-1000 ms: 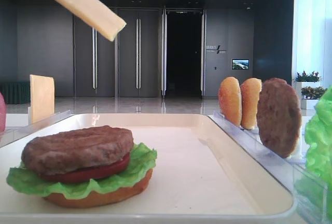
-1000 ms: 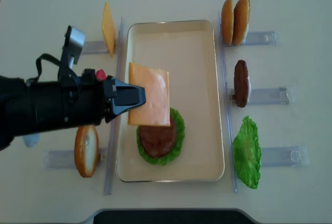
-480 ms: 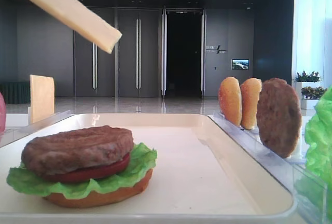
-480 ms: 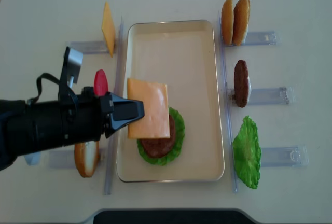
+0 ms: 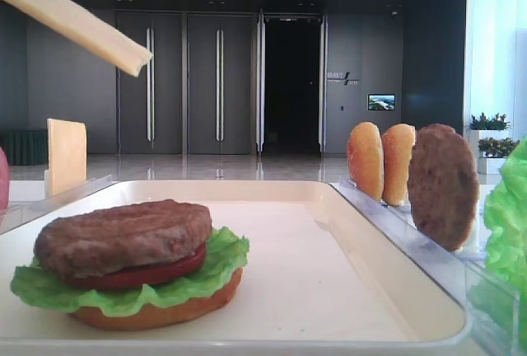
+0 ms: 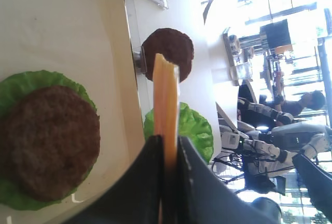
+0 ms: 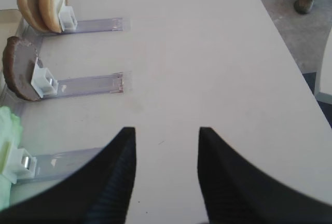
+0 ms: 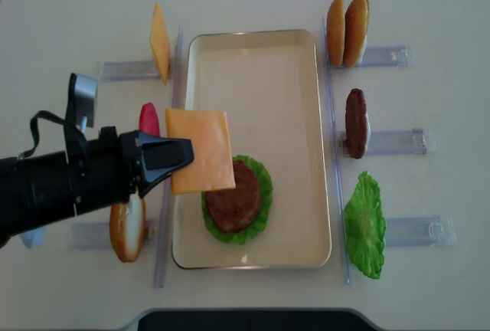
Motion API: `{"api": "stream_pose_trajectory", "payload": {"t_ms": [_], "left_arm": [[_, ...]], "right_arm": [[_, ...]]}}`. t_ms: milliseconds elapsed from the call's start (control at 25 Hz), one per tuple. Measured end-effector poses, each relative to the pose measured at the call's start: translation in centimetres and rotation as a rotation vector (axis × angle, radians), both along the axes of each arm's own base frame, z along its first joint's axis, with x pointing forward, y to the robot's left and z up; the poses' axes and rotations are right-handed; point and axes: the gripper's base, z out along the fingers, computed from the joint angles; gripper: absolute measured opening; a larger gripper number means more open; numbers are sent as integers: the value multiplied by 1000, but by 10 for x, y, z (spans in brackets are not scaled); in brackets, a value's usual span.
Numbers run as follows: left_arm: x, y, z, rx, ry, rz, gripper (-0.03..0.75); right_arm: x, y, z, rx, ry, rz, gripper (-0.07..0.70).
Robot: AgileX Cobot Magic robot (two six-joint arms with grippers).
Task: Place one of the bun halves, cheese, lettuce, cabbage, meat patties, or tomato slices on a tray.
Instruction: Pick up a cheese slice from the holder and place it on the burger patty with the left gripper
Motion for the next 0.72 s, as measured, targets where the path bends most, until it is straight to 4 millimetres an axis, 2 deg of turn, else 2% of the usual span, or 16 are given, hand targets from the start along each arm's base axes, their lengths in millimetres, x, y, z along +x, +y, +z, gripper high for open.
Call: {"api": "stream_pose_trajectory", "payload": {"t_ms": [720], "left_arm": [[16,-5,-48,-70,169,-115,34]], "right_arm": [[0,0,0,0,0,0,305]]}}
